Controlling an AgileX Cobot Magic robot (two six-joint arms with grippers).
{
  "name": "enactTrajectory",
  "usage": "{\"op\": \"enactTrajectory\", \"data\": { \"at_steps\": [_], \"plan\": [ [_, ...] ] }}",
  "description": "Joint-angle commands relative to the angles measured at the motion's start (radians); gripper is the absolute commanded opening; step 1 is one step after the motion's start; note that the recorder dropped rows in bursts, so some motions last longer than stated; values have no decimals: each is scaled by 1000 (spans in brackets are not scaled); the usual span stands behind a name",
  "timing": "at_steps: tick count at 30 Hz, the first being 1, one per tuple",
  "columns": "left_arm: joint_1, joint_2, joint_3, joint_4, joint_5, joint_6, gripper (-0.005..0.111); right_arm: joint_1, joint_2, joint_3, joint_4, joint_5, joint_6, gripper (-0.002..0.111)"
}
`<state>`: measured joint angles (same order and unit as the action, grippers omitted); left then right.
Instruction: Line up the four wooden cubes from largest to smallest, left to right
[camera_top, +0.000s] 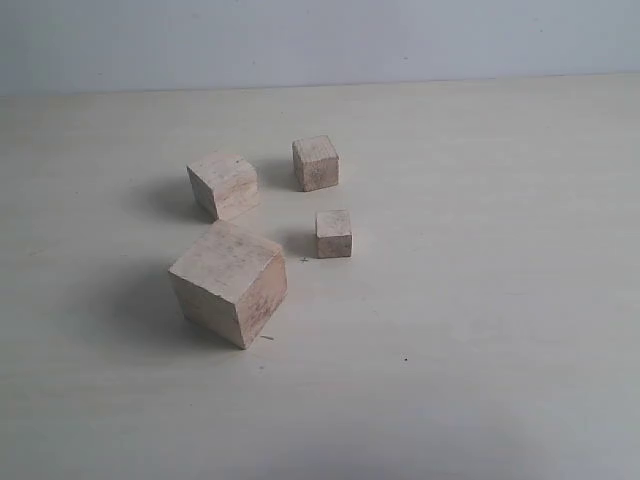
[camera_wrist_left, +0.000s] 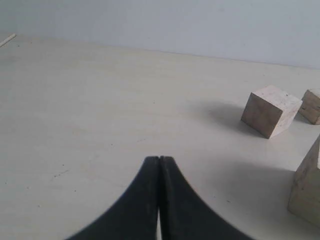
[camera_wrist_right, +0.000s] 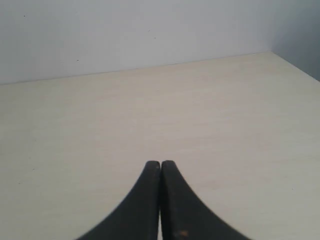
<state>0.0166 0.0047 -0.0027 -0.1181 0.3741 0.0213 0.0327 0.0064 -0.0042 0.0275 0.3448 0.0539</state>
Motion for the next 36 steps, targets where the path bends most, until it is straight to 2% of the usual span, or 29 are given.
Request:
{"op": "enactTrajectory", "data": {
  "at_steps": [1, 15, 22, 32, 36],
  "plan": [
    [-7, -5, 3, 3, -14, 2, 0, 1, -6, 4, 0, -5, -1, 0],
    [-7, -5, 3, 3, -14, 2, 0, 1, -6, 4, 0, -16, -1, 0],
    [-7, -5, 3, 3, -14, 2, 0, 1, -6, 4, 0, -324, -1, 0],
    [-7, -5, 3, 3, -14, 2, 0, 1, -6, 4, 0, -430, -1, 0],
    [-7, -5, 3, 3, -14, 2, 0, 1, -6, 4, 0, -576, 4, 0]
  ]
}}
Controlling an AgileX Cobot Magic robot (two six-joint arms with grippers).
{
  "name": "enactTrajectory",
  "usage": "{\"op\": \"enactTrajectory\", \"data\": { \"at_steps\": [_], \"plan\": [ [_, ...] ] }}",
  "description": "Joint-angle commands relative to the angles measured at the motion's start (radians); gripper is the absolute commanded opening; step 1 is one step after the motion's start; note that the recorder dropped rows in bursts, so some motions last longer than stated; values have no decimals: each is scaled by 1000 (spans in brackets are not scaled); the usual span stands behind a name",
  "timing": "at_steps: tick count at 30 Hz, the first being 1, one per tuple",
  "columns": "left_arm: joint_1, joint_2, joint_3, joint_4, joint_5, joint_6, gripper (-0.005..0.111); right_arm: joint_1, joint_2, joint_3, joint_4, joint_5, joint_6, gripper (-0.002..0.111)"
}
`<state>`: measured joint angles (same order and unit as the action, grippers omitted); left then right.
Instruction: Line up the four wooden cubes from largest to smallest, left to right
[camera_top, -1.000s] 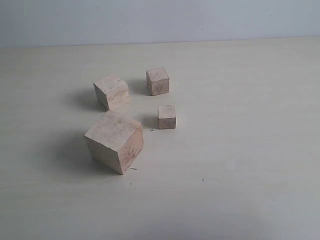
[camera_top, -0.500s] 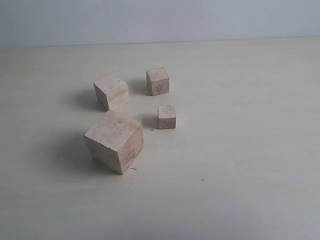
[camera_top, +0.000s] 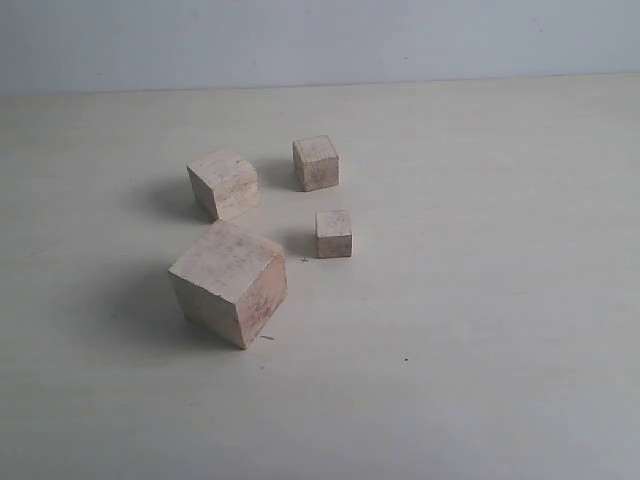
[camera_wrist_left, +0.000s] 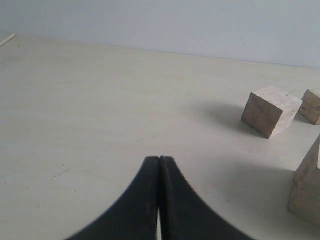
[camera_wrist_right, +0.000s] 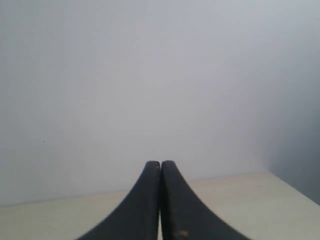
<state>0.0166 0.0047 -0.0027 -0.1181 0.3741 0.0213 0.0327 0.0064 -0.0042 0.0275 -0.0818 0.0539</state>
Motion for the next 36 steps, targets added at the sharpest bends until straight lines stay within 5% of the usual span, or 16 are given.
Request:
{"op": "enactTrajectory", "data": {
  "at_steps": [1, 9, 20, 23, 29, 36],
  "plan": [
    [-7, -5, 3, 3, -14, 2, 0, 1, -6, 4, 0, -199, 26, 0],
    [-7, -5, 3, 3, -14, 2, 0, 1, 27, -207, 28, -72, 105, 0],
    [-7, -5, 3, 3, -14, 2, 0, 12, 531, -750, 33, 290, 103, 0],
    [-7, -5, 3, 3, -14, 2, 0, 104, 762, -930, 38, 410, 75, 0],
    [-7, -5, 3, 3, -14, 2, 0, 375, 1325, -1383, 375, 959, -412, 0],
    [-7, -5, 3, 3, -14, 2, 0, 391, 1552, -1476, 600, 943, -362, 0]
  ]
}}
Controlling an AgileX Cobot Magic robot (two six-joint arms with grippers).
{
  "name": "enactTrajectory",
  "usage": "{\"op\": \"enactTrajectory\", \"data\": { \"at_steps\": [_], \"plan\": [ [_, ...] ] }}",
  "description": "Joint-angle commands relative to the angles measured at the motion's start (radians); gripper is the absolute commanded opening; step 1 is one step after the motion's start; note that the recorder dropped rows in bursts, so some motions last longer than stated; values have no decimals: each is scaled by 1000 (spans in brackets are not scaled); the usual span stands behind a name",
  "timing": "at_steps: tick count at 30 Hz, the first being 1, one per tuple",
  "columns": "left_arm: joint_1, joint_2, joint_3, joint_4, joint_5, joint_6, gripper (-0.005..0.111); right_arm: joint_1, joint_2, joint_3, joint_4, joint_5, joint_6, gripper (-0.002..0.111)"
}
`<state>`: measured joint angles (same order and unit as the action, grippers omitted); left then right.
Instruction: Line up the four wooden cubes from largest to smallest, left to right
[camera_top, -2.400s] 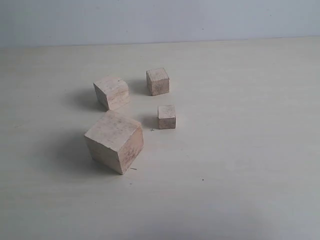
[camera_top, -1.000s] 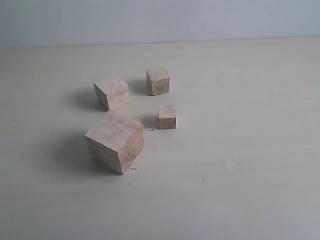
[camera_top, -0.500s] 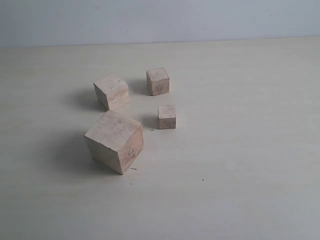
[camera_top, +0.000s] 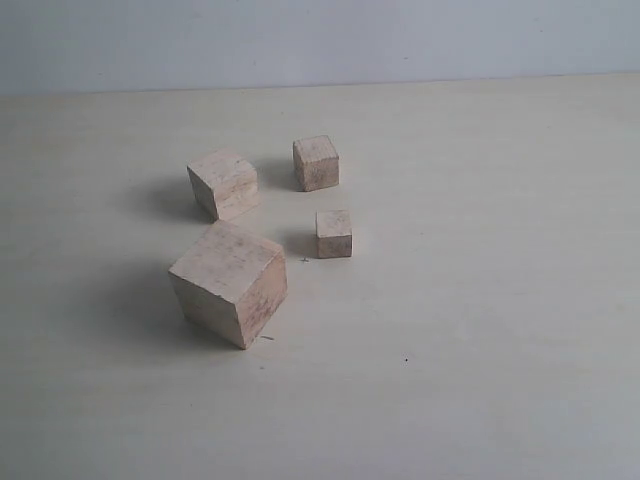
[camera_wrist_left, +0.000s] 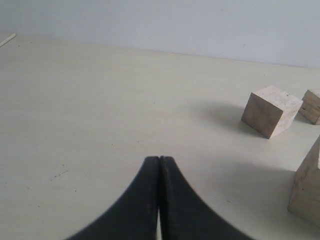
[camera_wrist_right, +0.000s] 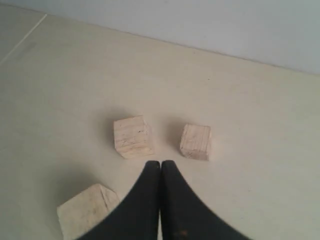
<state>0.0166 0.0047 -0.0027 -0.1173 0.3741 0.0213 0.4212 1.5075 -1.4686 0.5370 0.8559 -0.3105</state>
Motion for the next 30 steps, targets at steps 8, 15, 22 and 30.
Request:
{"op": "enactTrajectory", "data": {
  "at_steps": [8, 15, 22, 30],
  "plan": [
    [-7, -5, 3, 2, -14, 2, 0, 211, 184, -12, 201, 85, -244, 0],
    [-7, -5, 3, 2, -14, 2, 0, 445, 263, -12, -193, 6, -75, 0],
    [-7, -5, 3, 2, -14, 2, 0, 559, 339, -12, -250, -8, -85, 0],
    [-7, -5, 3, 2, -14, 2, 0, 572, 396, -12, -257, -118, -194, 0]
  ]
}}
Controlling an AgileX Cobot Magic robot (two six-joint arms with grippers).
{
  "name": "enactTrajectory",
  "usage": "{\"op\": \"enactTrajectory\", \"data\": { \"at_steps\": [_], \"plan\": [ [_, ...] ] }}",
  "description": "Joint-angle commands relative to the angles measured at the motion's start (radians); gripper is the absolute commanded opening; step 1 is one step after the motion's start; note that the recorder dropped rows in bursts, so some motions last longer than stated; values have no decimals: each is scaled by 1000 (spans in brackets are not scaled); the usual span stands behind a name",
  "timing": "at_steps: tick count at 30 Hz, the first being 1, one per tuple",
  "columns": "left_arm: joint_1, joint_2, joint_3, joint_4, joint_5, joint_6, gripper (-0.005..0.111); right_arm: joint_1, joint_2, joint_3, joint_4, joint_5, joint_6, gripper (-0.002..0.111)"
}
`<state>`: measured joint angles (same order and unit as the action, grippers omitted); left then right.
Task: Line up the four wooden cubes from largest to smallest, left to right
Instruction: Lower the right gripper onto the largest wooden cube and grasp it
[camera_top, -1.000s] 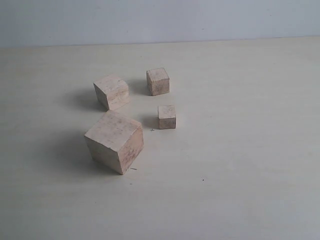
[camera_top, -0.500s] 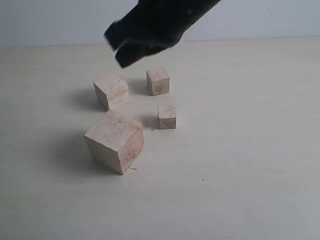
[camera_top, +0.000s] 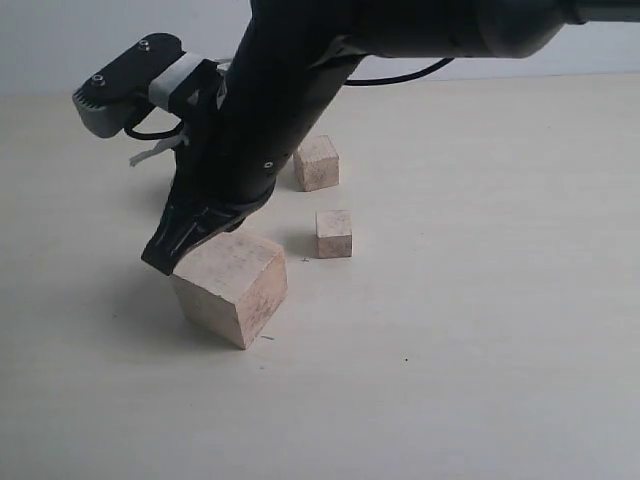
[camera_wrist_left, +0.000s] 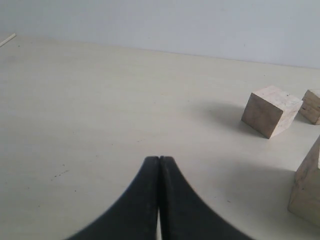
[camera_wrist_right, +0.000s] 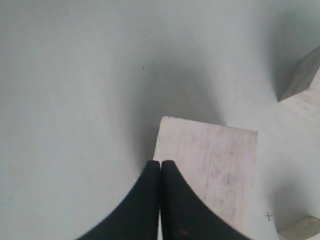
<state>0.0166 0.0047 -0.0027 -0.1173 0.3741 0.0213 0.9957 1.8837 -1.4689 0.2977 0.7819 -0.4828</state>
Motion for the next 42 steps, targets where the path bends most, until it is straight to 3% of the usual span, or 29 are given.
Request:
{"op": "enactTrajectory", "data": {
  "at_steps": [1, 5, 9, 11, 15, 16, 25, 33, 42],
  "plan": [
    [-7, -5, 3, 2, -14, 2, 0, -3, 26, -12, -29, -44, -17, 0],
    [-7, -5, 3, 2, -14, 2, 0, -3, 36, -12, -47, -22, 73, 1],
    [-7, -5, 3, 2, -14, 2, 0, -3, 37, -12, -55, -8, 82, 18],
    [-7, -5, 3, 2, -14, 2, 0, -3, 37, -12, -67, -12, 82, 38],
    [-7, -5, 3, 2, -14, 2, 0, -3, 37, -12, -74, -30, 84, 99],
    [-7, -5, 3, 2, -14, 2, 0, -3, 39, -12, -74, -40, 84, 105],
    [-7, -5, 3, 2, -14, 2, 0, -3, 87, -12, -74, -62, 90, 104],
    [-7, -5, 3, 2, -14, 2, 0, -3, 143, -12, -254, -101, 230, 104],
    [-7, -5, 3, 2, -14, 2, 0, -3, 207, -12, -250, -117, 233, 104]
  ]
}}
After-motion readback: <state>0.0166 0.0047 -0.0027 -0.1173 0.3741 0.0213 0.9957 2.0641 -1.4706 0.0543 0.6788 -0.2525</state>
